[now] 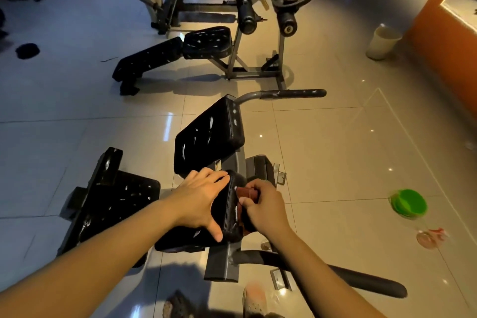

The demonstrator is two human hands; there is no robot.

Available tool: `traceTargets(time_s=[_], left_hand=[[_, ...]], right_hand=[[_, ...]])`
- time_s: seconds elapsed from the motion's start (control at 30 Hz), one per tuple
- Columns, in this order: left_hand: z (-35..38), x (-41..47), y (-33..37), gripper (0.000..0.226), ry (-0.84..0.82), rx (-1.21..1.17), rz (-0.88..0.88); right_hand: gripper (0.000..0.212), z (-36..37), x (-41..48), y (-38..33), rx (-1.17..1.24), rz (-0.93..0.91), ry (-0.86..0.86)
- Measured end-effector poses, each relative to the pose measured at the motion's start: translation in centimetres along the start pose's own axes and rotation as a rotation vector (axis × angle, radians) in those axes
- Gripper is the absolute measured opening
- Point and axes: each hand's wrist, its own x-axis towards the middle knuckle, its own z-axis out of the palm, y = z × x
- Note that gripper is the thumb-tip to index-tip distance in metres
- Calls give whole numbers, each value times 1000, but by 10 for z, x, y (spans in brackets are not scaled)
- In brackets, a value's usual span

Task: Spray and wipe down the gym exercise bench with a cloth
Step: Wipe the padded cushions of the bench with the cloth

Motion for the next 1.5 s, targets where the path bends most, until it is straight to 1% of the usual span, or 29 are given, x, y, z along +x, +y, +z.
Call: traceTargets(time_s=[0.1, 0.27, 0.33, 0.4, 0.5, 0.6, 0.7, 0.8, 0.87, 0.97, 1.03, 1.1, 1.23, 1.3, 1.37, 1.43, 1.5], left_hand=[[-3, -1, -1, 141, -2, -10, 24], [-3, 1, -1, 142, 2, -15, 50], [-5, -1, 0, 141, -6, -25, 47], [-7, -2, 2, 140, -9, -42, 45], [-9, -3, 5, 141, -4, -52, 48], [-6, -4, 3, 141, -3, -64, 34], [-2, -3, -1, 142, 10, -76, 22], [2, -2, -3, 143, 2, -91, 18], [2, 1, 0, 143, -10, -103, -2], [-1, 2, -1, 144, -19, -101, -18], [0, 2, 1, 145, -28, -103, -33], [1, 1, 0, 144, -32, -108, -41], [0, 0, 1, 143, -37, -104, -46], [-2, 0, 3, 142, -39, -117, -46], [-3, -1, 5, 142, -37, -131, -50], [-4, -2, 7, 142, -33, -137, -56], [-5, -3, 7, 141, -34, -137, -62]], right_hand=[[13, 1, -3, -1, -44, -40, 6], [20, 9, -38, 7, -136, -116, -6], [16, 12, -47, 9, -157, -136, -6], [13, 8, -33, 6, -153, -126, 6], [11, -2, 22, -1, -167, -76, 67], [9, -5, 42, -7, -186, -108, 36], [14, 0, -7, 1, -134, -207, -49], [20, 1, -53, 11, -164, -264, -118], [19, -3, -32, 12, -159, -271, -96], [11, -3, 31, -2, -175, -226, 4], [10, -2, 52, -5, -166, -210, 50], [10, 2, 34, -2, -127, -238, 40], [17, 0, -48, 15, -132, -348, -118], [16, -4, -32, 21, -133, -339, -88], [11, -6, 13, 19, -144, -251, 3], [6, -9, 47, 13, -166, -213, 64], [7, -6, 38, 10, -135, -261, 55]])
